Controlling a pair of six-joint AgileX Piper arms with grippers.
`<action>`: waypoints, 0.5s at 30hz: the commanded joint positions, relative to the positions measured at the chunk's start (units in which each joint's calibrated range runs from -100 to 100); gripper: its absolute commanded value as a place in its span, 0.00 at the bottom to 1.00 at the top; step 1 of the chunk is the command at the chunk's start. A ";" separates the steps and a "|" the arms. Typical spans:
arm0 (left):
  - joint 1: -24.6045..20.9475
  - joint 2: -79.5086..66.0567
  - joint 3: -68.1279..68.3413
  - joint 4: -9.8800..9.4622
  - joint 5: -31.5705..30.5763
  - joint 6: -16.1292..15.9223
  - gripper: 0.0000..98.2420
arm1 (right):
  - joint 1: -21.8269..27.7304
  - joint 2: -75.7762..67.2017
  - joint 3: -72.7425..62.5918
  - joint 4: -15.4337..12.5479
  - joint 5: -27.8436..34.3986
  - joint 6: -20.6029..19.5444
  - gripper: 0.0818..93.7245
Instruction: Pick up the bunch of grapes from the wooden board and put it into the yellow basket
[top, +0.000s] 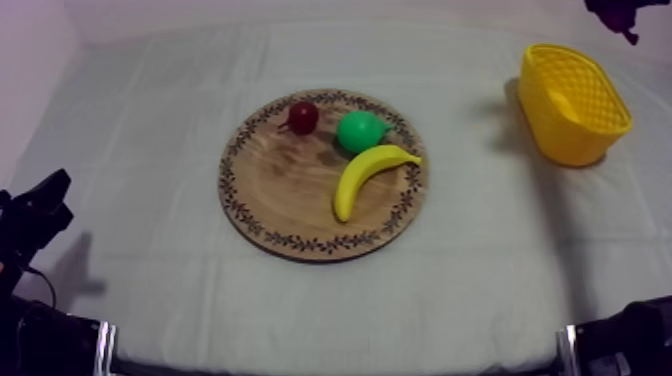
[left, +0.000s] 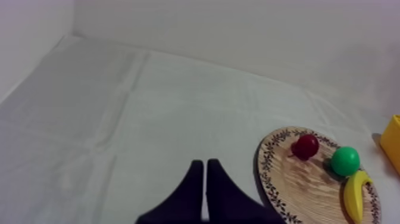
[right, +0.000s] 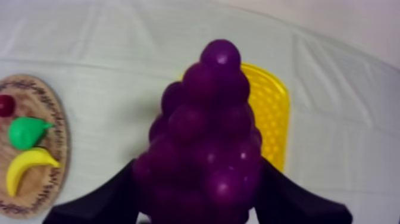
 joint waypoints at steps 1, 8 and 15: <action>0.00 0.00 -0.02 -0.04 -0.05 0.00 0.00 | 2.03 0.82 0.21 -0.11 -0.42 1.27 0.47; 0.00 0.00 -0.02 -0.04 -0.05 0.00 0.00 | 4.79 5.66 1.27 -1.49 -1.22 3.09 0.47; 0.00 0.00 -0.02 -0.04 -0.05 0.00 0.00 | 5.77 13.49 0.07 -2.40 -1.52 3.42 0.46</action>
